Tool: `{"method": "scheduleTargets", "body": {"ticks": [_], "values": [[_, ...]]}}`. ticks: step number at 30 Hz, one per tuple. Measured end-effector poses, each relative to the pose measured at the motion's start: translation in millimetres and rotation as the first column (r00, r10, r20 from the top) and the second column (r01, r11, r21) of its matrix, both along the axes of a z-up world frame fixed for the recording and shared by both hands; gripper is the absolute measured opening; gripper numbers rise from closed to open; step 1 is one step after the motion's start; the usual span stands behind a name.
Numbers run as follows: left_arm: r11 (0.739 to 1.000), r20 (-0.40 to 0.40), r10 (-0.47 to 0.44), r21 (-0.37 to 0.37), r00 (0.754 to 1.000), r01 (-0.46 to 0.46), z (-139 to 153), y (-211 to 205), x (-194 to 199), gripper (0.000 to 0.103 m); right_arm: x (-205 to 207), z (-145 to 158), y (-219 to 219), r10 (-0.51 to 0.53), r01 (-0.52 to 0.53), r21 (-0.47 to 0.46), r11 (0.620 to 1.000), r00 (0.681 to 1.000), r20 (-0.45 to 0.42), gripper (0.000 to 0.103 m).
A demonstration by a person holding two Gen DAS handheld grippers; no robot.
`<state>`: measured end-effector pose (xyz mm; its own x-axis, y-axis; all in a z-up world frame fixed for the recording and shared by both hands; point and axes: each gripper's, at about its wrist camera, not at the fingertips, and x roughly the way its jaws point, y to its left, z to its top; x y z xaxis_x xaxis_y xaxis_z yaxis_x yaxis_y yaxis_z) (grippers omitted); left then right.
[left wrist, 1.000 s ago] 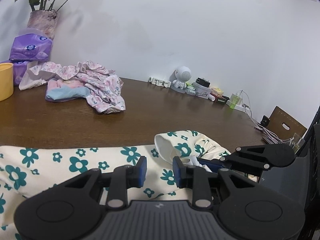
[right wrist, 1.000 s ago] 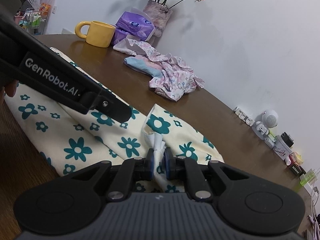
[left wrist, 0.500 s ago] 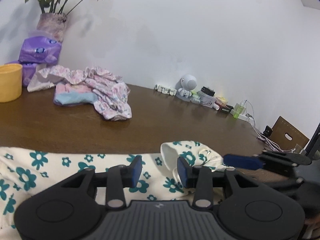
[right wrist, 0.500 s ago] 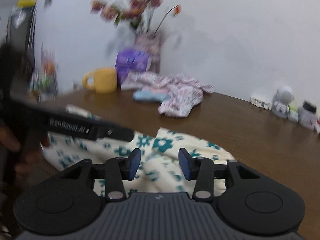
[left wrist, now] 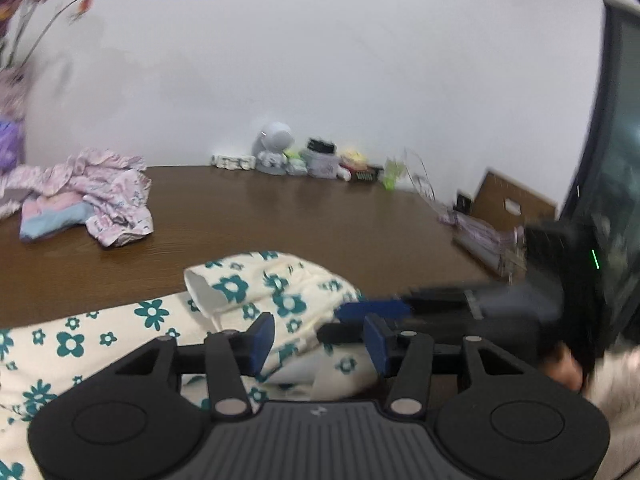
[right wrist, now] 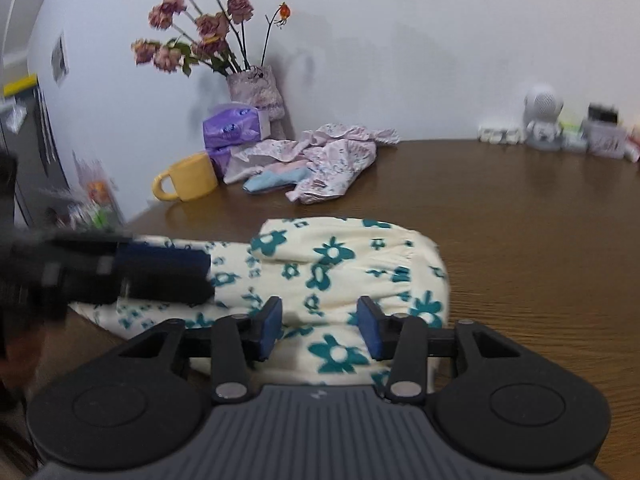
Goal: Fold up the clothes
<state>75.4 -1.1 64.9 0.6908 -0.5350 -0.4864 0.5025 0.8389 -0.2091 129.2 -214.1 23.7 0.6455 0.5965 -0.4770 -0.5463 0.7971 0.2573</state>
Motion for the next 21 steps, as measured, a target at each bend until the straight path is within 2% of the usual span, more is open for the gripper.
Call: {"method": "scheduleTargets", "body": {"ticks": [2, 6, 7, 8, 9, 11, 15, 21], "values": [[0.998, -0.006, -0.029, 0.05, 1.0, 0.029, -5.3, -8.0, -1.5, 0.048, 7.2, -2.1, -3.1, 0.0, 0.001, 0.035, 0.999, 0.999, -0.034, 0.029], [0.988, -0.017, -0.066, 0.137, 0.998, 0.067, -17.8, -24.1, 5.2, 0.046, 11.8, -3.4, -13.4, 0.0, 0.007, 0.094, 0.996, 0.998, -0.07, 0.028], [0.984, -0.019, -0.068, 0.163, 0.997, 0.071, -21.4, -27.9, 7.8, 0.038, 10.4, -2.0, -17.4, -0.002, 0.01, 0.106, 0.994, 0.998, -0.068, 0.028], [0.979, -0.022, -0.071, 0.19, 0.997, 0.074, -24.9, -31.6, 10.4, 0.02, 9.0, -0.7, -21.3, -0.005, 0.013, 0.119, 0.993, 0.998, -0.066, 0.028], [0.976, -0.028, -0.075, 0.204, 0.997, 0.079, -27.6, -32.5, 12.4, 0.013, 7.6, 0.7, -25.3, -0.007, 0.016, 0.131, 0.991, 0.998, -0.064, 0.029], [0.975, -0.029, -0.071, 0.209, 0.997, 0.075, -30.8, -30.9, 12.7, 0.009, 3.3, 4.0, -34.0, -0.019, 0.026, 0.141, 0.99, 0.998, -0.052, 0.029], [0.981, -0.033, -0.036, 0.188, 0.999, 0.041, -33.1, -19.6, 13.1, 0.007, -12.7, 6.0, -52.5, -0.064, 0.064, 0.004, 0.998, 0.998, -0.006, 0.033], [0.988, -0.04, -0.007, 0.156, 0.999, 0.013, -30.2, -11.8, 14.0, 0.008, -26.7, 0.0, -51.8, -0.026, 0.028, -0.118, 0.993, 1.0, 0.015, 0.033]]}}
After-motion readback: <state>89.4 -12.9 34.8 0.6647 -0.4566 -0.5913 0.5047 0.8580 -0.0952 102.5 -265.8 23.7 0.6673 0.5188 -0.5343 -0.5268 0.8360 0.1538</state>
